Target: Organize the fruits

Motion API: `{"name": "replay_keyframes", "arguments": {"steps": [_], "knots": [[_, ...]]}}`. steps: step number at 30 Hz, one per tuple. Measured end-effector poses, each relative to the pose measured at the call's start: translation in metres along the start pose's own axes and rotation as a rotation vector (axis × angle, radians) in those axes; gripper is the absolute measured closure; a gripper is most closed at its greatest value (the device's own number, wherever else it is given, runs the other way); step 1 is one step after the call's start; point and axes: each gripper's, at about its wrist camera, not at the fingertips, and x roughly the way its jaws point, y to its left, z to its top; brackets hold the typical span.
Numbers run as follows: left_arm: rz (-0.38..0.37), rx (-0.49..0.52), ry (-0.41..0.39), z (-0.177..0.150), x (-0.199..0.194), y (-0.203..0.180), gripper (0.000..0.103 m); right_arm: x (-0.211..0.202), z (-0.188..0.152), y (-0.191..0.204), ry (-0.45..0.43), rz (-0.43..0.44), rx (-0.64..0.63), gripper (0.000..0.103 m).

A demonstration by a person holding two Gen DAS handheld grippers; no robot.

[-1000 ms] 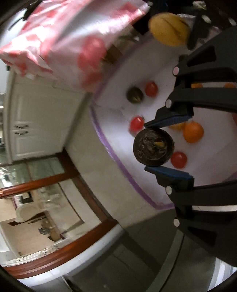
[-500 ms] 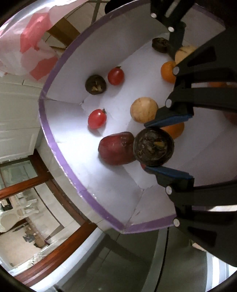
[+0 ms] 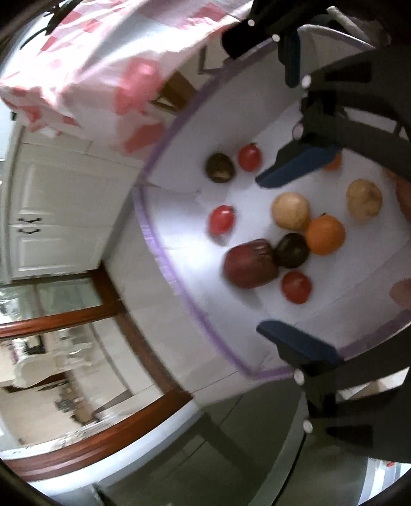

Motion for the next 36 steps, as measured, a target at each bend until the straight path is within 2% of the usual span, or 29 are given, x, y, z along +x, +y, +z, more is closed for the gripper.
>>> {"name": "replay_keyframes", "arguments": {"steps": [6,10,12,15,21,26,30,36], "knots": [[0.06,-0.049,-0.157,0.017,-0.046,0.002,0.001,-0.031,0.006,-0.019,-0.041,-0.007,0.084,0.016],[0.06,-0.063,-0.167,0.025,-0.063,-0.002,0.001,-0.056,0.003,-0.024,-0.095,-0.051,0.101,0.016],[0.066,-0.071,-0.139,0.027,-0.064,-0.004,0.001,-0.063,0.005,-0.026,-0.113,-0.063,0.119,0.016],[0.045,-0.096,-0.075,0.026,-0.058,-0.003,0.001,-0.059,0.004,-0.028,-0.09,-0.057,0.148,0.016],[-0.007,-0.125,0.068,0.013,-0.031,-0.006,0.002,-0.025,-0.006,-0.022,-0.011,-0.075,0.157,0.016],[-0.035,-0.16,0.178,-0.002,-0.007,-0.009,0.002,0.005,-0.014,-0.023,0.092,-0.088,0.175,0.016],[-0.047,-0.161,0.223,-0.012,0.003,-0.015,0.002,0.009,-0.016,-0.029,0.101,-0.074,0.209,0.016],[-0.046,-0.154,0.238,-0.013,0.006,-0.016,0.002,0.01,-0.015,-0.025,0.113,-0.072,0.195,0.016]]}}
